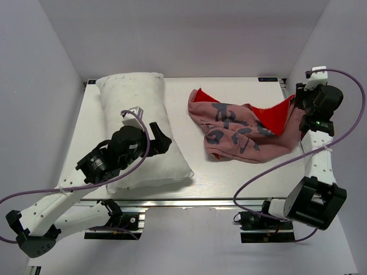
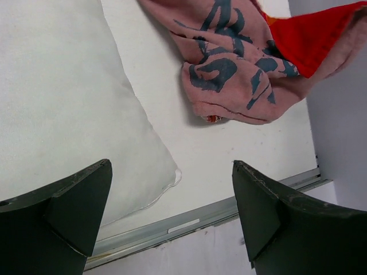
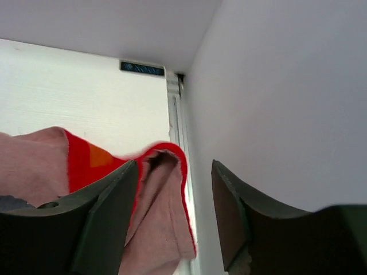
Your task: Put the pillow into the pillowcase
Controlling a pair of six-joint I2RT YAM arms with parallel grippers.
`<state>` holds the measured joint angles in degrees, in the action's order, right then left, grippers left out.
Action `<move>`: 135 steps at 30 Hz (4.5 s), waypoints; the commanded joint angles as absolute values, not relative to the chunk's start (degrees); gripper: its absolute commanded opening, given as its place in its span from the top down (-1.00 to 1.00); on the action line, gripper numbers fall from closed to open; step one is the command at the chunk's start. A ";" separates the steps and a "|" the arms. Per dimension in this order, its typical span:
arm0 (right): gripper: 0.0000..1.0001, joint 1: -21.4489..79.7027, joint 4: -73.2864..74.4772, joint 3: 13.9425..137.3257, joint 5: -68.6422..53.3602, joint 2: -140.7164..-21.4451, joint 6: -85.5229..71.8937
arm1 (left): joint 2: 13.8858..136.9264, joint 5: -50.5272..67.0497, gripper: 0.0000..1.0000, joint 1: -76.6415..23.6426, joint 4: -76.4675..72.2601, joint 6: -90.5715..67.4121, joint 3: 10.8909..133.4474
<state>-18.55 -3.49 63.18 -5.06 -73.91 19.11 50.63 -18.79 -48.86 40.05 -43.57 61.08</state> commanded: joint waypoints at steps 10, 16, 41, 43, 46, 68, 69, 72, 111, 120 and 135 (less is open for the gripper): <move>-0.53 12.10 11.44 60.65 -34.32 -68.11 30.28 | 51.86 -17.22 -0.91 -48.95 39.20 -41.75 63.10; -0.79 26.01 9.87 60.47 -21.92 -79.43 21.98 | 46.94 -19.51 -0.91 -48.95 41.75 -44.02 61.70; 1.00 25.85 17.57 75.74 -20.61 -89.67 17.89 | 45.70 -16.70 -0.90 -48.96 38.94 -46.93 56.25; 1.00 22.16 16.88 83.01 -34.19 -87.81 11.81 | 45.79 -16.61 -0.90 -48.87 37.36 -47.28 55.29; 1.00 17.76 8.81 87.88 -46.01 -84.13 -1.46 | 46.75 -16.26 -0.89 -48.95 35.86 -47.37 55.02; 1.00 0.79 44.20 48.61 -34.97 -53.53 63.01 | 44.21 -21.53 -0.94 -48.87 41.39 -45.97 57.74; 0.99 0.79 46.73 48.60 -36.11 -52.74 65.45 | 44.47 -21.62 -0.94 -48.87 41.40 -45.79 58.35; 0.18 0.79 50.79 50.27 -41.82 -50.89 68.28 | 44.91 -21.62 -0.95 -48.87 41.13 -45.09 59.15; 0.15 28.04 14.32 61.60 -17.84 -88.31 14.33 | 42.45 -20.48 -0.95 -48.95 42.01 -47.90 57.92; 1.00 26.19 21.70 72.15 -16.43 -85.80 17.66 | 41.31 -21.53 -0.95 -48.87 42.89 -48.08 57.66; 1.00 26.63 52.36 52.59 -39.73 -39.40 39.71 | 40.43 -25.92 -0.96 -48.95 49.65 -45.27 64.86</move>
<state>26.39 36.40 58.41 -34.68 -43.53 29.50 40.58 -23.51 -48.86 47.22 -47.03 60.82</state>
